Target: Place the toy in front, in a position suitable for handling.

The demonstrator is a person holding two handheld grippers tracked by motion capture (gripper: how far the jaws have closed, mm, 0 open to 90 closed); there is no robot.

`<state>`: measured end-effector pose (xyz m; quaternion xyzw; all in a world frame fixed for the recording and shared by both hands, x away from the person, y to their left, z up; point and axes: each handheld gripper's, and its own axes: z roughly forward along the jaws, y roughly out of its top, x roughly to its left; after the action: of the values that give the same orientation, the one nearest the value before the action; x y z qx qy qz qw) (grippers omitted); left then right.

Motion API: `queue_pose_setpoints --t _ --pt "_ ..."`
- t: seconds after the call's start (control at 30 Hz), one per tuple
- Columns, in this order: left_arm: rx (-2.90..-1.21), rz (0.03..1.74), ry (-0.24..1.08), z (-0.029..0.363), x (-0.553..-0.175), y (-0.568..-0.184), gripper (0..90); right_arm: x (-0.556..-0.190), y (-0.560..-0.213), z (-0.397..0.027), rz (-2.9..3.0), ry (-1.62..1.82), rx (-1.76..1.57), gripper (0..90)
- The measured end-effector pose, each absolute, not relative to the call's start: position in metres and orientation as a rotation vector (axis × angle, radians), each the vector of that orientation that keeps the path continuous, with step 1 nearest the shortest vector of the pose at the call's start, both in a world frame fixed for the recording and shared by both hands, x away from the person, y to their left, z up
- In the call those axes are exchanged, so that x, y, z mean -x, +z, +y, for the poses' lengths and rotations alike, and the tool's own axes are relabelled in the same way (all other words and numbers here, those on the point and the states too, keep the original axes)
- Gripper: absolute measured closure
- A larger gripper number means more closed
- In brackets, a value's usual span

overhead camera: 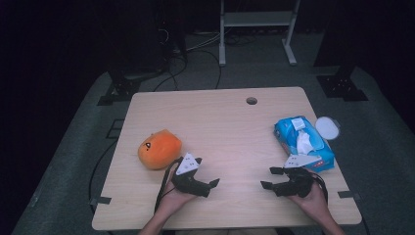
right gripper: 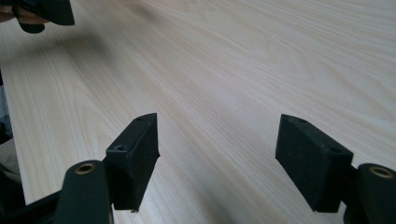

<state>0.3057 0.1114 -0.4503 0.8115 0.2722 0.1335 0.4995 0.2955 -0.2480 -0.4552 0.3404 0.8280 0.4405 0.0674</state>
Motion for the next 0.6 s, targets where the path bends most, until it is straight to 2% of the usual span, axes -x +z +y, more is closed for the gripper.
queue_pose_setpoints --t 0.27,0.6 --pt "-1.923 0.608 0.384 0.13 -0.314 -0.424 2.6 -0.3 -0.459 -0.254 2.497 1.351 -1.06 28.9" --pt "-1.847 0.692 0.546 0.192 -0.33 -0.394 2.6 -0.296 -0.458 -0.248 2.505 1.327 -1.047 29.2"
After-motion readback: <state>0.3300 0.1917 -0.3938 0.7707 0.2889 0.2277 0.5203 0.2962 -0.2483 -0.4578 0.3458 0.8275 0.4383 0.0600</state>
